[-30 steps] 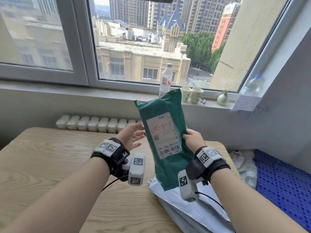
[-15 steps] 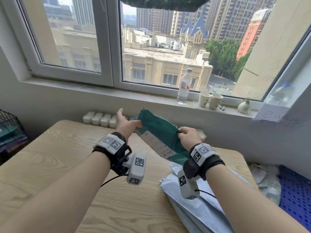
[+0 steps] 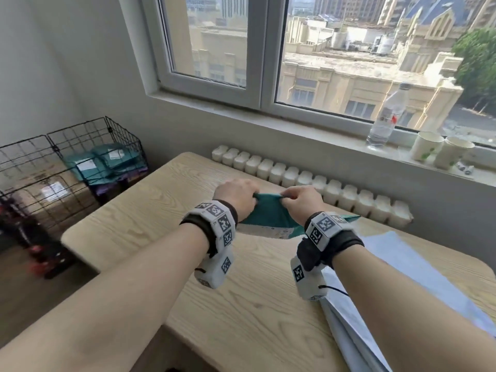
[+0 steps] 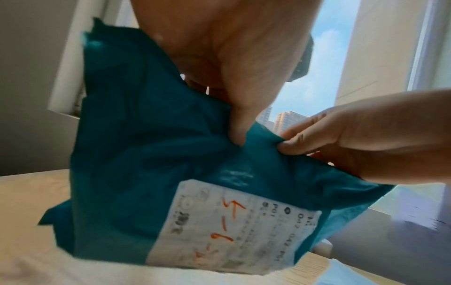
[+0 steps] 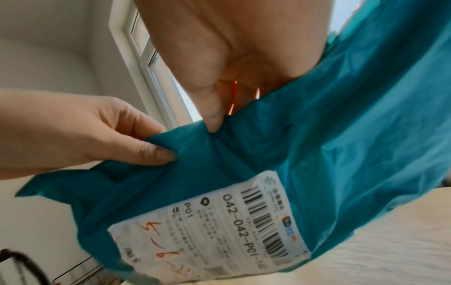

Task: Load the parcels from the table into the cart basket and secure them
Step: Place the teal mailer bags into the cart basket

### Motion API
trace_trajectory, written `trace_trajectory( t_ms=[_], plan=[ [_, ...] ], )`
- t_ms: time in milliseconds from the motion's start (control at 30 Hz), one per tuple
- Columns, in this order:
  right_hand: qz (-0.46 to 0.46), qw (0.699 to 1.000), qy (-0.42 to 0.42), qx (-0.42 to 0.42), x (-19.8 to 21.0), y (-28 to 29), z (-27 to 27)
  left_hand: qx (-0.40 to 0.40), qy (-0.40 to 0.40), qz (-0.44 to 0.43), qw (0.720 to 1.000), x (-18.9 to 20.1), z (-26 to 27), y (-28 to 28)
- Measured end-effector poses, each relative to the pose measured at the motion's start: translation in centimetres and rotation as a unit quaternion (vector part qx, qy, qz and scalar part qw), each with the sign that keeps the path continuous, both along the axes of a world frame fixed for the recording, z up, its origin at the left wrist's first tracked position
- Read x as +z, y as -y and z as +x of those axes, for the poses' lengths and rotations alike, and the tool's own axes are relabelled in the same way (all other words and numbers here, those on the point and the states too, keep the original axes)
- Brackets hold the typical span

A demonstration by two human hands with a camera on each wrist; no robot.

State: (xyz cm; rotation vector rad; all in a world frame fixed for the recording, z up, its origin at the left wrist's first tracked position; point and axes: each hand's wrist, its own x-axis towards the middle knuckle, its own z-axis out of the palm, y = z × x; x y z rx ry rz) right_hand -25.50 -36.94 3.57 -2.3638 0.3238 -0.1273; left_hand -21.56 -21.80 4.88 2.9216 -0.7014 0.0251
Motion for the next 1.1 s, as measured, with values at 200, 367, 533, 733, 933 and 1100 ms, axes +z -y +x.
trace_trajectory(
  t_ms=[200,367,533,733,933,1100],
  plan=[
    [-0.015,0.997,0.077,-0.008,0.9,-5.9,2.4,0.134,-0.023,-0.041,0.99,-0.7,1.7,-8.2],
    [-0.017,0.992,0.101,-0.07,2.9,-10.2,5.7,0.232,-0.036,-0.104,0.967,-0.7,3.0,-16.8],
    [0.131,0.983,0.04,-0.119,2.4,-18.2,9.1,0.295,-0.062,-0.233,0.925,-0.8,4.9,-26.4],
    [0.301,0.947,-0.11,-0.023,0.4,-32.0,13.9,0.365,-0.094,-0.385,0.842,-2.0,8.1,-38.1],
    [0.39,0.902,-0.175,0.059,-1.8,-43.9,16.9,0.418,-0.145,-0.443,0.779,-4.6,10.7,-48.6],
    [0.411,0.892,-0.16,0.101,-3.1,-49.8,19.0,0.45,-0.194,-0.536,0.687,-6.7,12.5,-54.0]
  ],
)
